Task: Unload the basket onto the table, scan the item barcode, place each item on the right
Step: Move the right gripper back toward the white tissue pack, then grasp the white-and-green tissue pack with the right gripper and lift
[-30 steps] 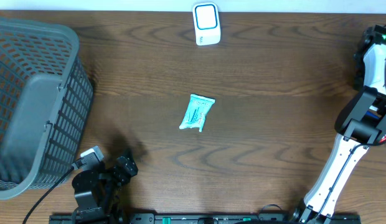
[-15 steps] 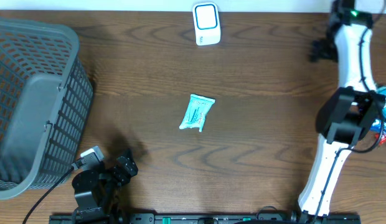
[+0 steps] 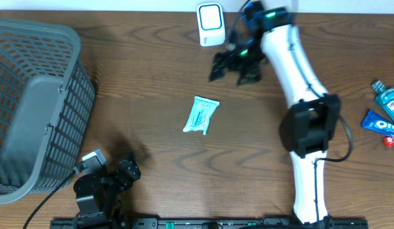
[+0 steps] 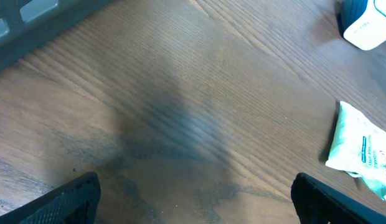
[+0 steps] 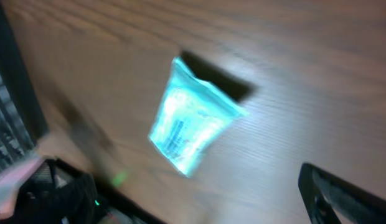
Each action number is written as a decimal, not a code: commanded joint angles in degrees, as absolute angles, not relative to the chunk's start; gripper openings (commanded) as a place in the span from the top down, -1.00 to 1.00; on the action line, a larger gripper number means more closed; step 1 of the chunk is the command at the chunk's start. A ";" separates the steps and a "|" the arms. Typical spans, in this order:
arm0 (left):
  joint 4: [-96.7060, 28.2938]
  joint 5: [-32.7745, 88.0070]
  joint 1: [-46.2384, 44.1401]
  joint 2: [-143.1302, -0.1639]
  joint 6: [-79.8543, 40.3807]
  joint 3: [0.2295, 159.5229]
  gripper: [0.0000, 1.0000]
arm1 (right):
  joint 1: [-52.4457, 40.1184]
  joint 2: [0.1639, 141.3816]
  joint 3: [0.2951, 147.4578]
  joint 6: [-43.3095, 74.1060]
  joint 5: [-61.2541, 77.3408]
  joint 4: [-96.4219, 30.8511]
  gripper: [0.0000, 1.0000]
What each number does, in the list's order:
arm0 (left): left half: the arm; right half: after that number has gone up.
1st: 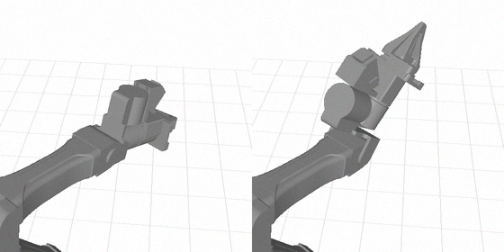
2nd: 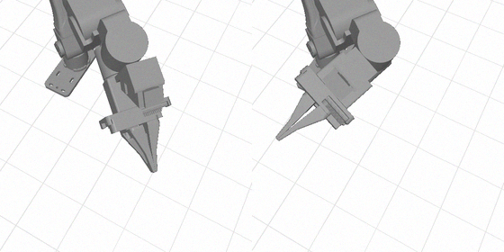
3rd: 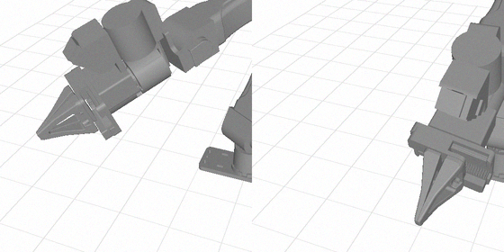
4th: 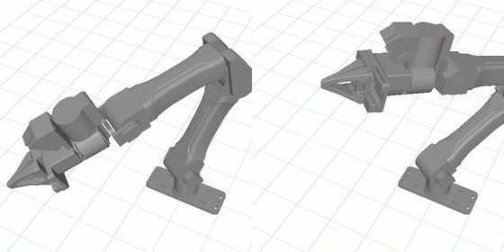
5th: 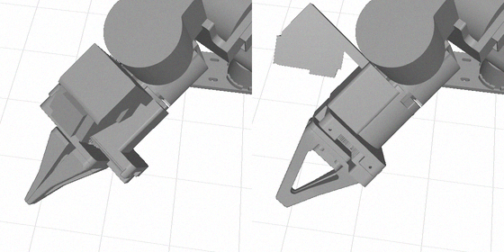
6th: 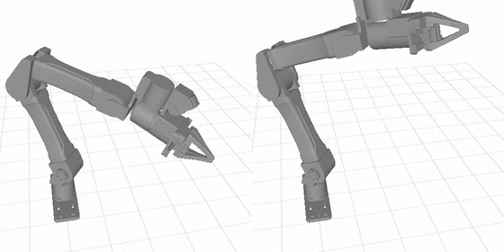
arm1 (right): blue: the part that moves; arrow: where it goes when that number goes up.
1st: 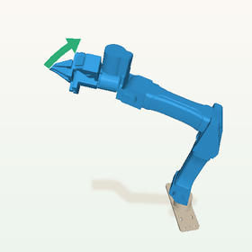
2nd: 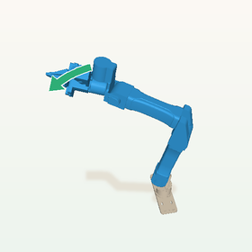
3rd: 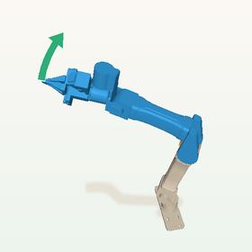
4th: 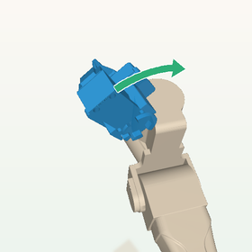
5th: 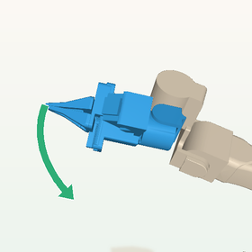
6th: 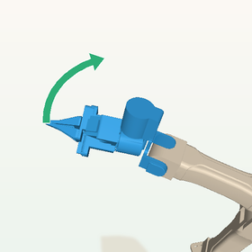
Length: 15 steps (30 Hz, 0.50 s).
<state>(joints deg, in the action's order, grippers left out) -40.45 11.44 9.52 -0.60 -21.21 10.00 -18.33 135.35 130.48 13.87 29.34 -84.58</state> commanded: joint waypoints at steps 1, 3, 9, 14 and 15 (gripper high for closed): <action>-41.52 11.27 9.19 -0.36 -21.30 9.69 -0.96 | -22.39 135.13 125.47 33.01 29.28 -81.21 -0.99; -41.52 11.27 9.19 -0.36 -21.30 9.69 -0.96 | -24.25 135.13 122.37 37.71 28.99 -78.17 -0.99; -41.52 11.27 9.19 -0.36 -21.30 9.69 -0.96 | -28.75 135.13 112.86 48.14 19.44 -70.46 -0.86; -41.52 11.27 9.19 -0.36 -21.32 9.69 -0.96 | -28.97 135.13 110.32 49.25 17.23 -70.43 -0.88; -41.52 11.27 9.19 -0.36 -21.30 9.69 -0.96 | -28.99 135.13 109.84 49.25 16.36 -70.39 -0.87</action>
<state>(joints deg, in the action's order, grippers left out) -40.47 11.44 9.52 -0.58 -21.21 10.00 -29.02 135.39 110.80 46.22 19.81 -70.65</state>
